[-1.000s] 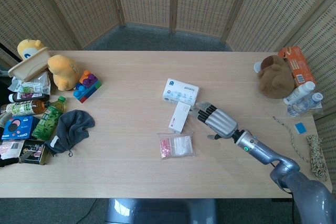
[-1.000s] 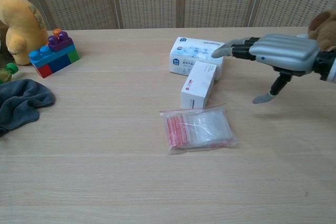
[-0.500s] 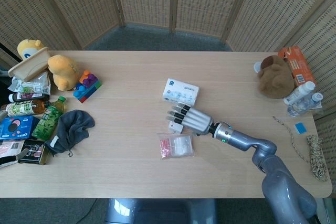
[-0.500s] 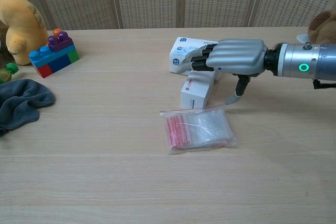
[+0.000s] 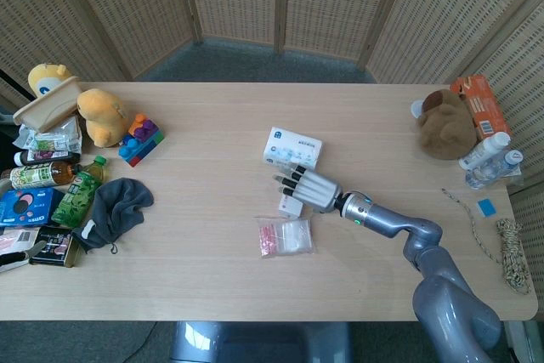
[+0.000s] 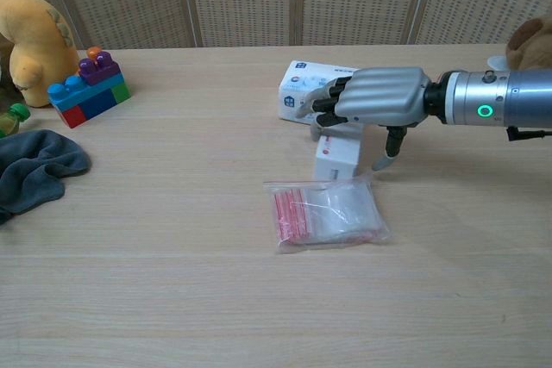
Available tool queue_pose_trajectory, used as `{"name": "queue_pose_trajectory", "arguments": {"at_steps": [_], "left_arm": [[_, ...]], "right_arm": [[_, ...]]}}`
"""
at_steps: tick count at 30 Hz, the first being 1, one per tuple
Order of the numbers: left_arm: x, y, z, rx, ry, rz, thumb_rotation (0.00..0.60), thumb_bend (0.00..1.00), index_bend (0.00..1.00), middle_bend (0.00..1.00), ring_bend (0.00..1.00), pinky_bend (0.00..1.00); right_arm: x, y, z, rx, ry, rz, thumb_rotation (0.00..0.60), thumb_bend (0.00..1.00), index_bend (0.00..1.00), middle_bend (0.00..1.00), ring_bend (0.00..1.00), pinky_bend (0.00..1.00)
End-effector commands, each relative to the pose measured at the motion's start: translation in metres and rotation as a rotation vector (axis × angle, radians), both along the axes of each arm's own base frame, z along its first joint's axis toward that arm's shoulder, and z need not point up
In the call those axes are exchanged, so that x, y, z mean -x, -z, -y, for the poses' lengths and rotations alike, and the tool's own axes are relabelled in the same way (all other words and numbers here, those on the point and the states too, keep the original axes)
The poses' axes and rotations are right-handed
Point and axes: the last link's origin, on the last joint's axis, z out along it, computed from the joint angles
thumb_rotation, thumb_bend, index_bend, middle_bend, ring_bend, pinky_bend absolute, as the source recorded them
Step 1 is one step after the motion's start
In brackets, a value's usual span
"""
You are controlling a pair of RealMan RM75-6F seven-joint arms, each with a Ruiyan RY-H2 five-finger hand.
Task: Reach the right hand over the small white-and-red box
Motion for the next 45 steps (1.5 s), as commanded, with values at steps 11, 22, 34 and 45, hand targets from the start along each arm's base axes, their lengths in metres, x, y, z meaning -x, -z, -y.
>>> {"name": "queue_pose_trajectory", "arguments": {"at_steps": [11,22,34,45], "left_arm": [[-0.002,-0.002,0.002,-0.003,0.012,0.005,0.6,0.0,0.03,0.0,0.0,0.0],[-0.005,0.002,0.001,0.019,0.026,0.021,0.6,0.0,0.03,0.0,0.0,0.0],[-0.013,-0.003,0.007,0.024,0.069,0.055,0.6,0.0,0.03,0.0,0.0,0.0],[-0.02,-0.007,0.014,0.023,0.102,0.074,0.6,0.0,0.03,0.0,0.0,0.0]], "right_arm": [[0.009,-0.01,-0.007,-0.012,-0.01,0.027,0.6,0.1,0.56,0.38,0.16,0.31],[0.0,-0.073,0.002,0.097,-0.109,0.091,0.6,0.1,0.57,0.39,0.16,0.32],[-0.062,-0.135,-0.018,0.219,-0.206,0.183,0.6,0.1,0.57,0.39,0.16,0.34],[-0.112,-0.159,-0.039,0.267,-0.225,0.235,0.6,0.1,0.57,0.39,0.16,0.34]]}}
